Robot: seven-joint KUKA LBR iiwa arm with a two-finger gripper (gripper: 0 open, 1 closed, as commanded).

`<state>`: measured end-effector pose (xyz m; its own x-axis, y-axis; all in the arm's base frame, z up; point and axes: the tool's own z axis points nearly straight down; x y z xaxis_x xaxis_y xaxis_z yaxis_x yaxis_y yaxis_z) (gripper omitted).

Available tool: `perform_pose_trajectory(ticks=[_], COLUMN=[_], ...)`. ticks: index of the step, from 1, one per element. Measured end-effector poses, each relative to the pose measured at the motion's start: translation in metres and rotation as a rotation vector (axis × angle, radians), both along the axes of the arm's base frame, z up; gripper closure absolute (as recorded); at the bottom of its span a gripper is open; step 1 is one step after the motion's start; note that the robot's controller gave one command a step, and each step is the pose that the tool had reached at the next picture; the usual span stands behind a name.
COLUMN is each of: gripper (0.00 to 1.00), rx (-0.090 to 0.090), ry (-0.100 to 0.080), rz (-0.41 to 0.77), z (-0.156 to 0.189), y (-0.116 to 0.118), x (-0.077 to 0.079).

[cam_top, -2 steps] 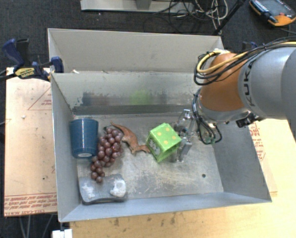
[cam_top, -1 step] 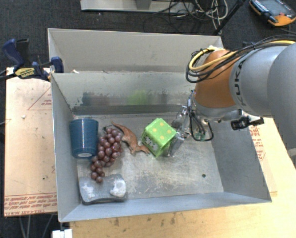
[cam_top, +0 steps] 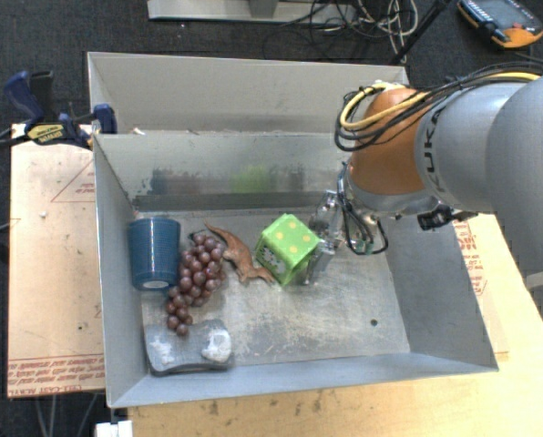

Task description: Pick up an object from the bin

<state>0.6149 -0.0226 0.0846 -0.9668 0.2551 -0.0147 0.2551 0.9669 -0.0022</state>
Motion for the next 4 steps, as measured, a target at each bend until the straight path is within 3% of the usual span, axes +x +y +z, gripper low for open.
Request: perform_pose_trajectory(ticks=[1,2,4], gripper=[1.00,0.00,0.00], rx=[0.008,0.010,0.011], ry=[-0.008,0.002,0.002], rz=[-0.288,-0.286,-0.338], z=[-0.0067,-0.0099,-0.0100], y=[0.0164,0.0188,0.0215], x=[-0.0019,-0.0048,-0.0050])
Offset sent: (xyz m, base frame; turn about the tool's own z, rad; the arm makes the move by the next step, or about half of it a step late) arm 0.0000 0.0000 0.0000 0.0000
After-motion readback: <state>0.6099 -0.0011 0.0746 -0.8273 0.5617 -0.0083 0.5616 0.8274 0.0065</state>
